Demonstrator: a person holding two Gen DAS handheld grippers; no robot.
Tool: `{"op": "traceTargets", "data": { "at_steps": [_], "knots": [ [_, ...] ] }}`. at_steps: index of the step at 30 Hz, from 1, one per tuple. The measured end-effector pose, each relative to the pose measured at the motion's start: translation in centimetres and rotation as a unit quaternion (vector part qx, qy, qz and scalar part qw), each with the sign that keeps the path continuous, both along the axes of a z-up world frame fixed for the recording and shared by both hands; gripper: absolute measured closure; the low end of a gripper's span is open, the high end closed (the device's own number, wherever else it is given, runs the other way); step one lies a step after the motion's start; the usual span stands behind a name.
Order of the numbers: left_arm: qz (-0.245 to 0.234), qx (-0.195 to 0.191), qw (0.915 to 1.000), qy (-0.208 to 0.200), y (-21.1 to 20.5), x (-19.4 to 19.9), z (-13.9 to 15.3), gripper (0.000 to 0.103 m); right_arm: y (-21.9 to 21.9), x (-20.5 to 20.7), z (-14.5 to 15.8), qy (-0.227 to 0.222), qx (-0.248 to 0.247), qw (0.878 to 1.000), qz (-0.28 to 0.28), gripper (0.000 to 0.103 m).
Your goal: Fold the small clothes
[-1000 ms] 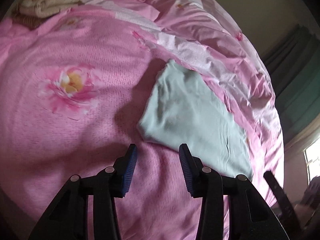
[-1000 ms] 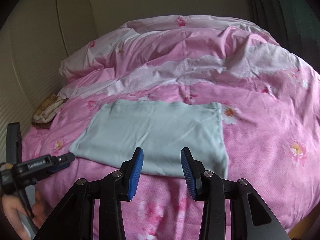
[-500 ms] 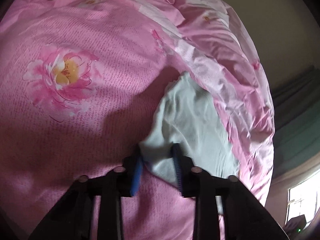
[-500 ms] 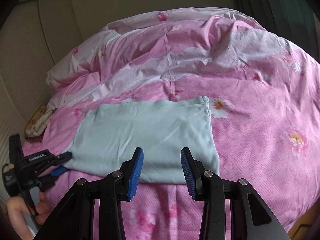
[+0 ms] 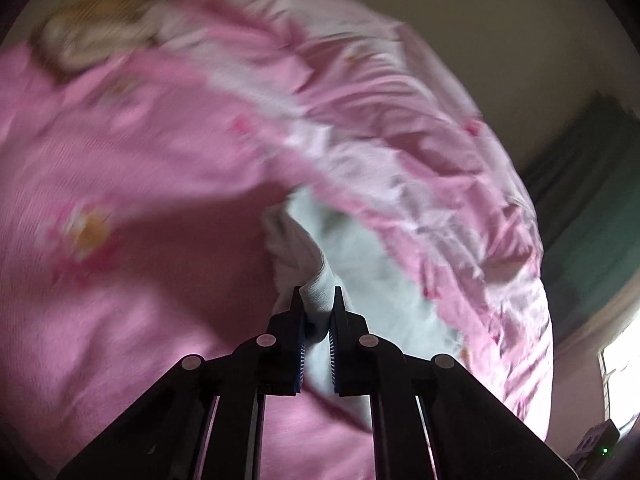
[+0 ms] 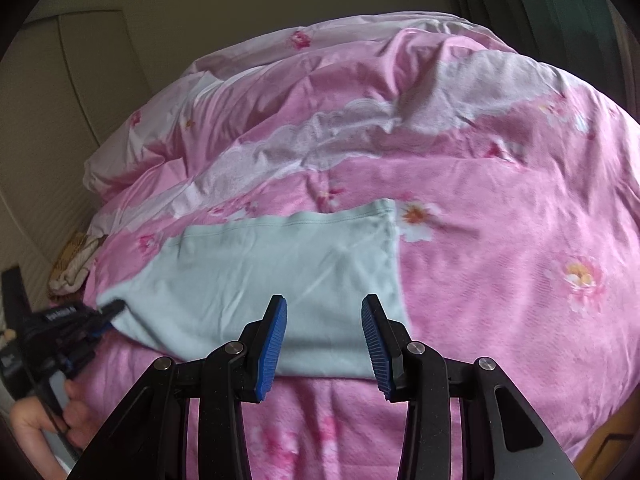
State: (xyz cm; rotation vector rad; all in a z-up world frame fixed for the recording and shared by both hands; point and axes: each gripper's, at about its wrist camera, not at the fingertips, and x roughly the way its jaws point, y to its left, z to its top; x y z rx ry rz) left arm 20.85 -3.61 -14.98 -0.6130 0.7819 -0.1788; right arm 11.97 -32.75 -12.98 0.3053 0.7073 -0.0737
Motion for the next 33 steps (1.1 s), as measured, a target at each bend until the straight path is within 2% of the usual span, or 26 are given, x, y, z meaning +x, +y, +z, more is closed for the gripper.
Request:
{"op": "traceTargets", "data": {
  "at_steps": [3,8,14,17,19,21,23,25,27,29,33],
  "knots": [
    [-0.038,0.019,0.9986,-0.032,-3.5,0.9,2.5,0.092,-1.6,-0.6,0.4,0.000,0.003,1.000,-0.010,0.063],
    [-0.108,0.024,0.9927,-0.047,-11.0,2.0,4.3,0.092,-5.1,-1.8,1.1,-0.002,0.010,1.000,-0.030,0.063],
    [-0.195,0.045,0.9793,-0.031,-19.5,0.6,2.5,0.093,-10.0,-3.2,0.7,0.003,0.022,0.998,-0.066,0.063],
    [-0.245,0.058,0.9676,-0.021,-23.0,-1.3,0.8,0.093,-12.3,-3.7,-0.2,0.011,0.030,0.996,-0.082,0.063],
    [-0.268,0.083,0.9595,-0.016,-24.7,-2.7,-0.6,0.093,-13.9,-4.2,-1.1,0.016,0.036,0.995,-0.092,0.063],
    [-0.273,0.110,0.9557,-0.006,-25.5,-3.3,-2.2,0.093,-15.0,-4.4,-1.8,0.023,0.042,0.994,-0.099,0.063],
    [-0.275,0.108,0.9553,0.010,-25.4,-3.2,-3.3,0.092,-15.9,-4.5,-2.9,0.035,0.052,0.993,-0.100,0.063],
    [-0.281,0.118,0.9523,0.007,-25.8,-3.5,-3.3,0.092,-16.4,-4.5,-4.0,0.049,0.061,0.992,-0.097,0.063],
    [-0.286,0.125,0.9500,0.000,-25.7,-4.0,-2.6,0.084,-16.5,-4.4,-4.8,0.056,0.066,0.992,-0.091,0.063],
    [-0.295,0.124,0.9472,-0.004,-25.4,-4.6,-1.6,0.064,-16.3,-4.4,-5.2,0.057,0.067,0.992,-0.086,0.063],
    [-0.305,0.149,0.9403,-0.022,-23.7,-6.2,0.2,0.060,-15.9,-4.3,-4.7,0.048,0.070,0.993,-0.076,0.063]
  ]
}}
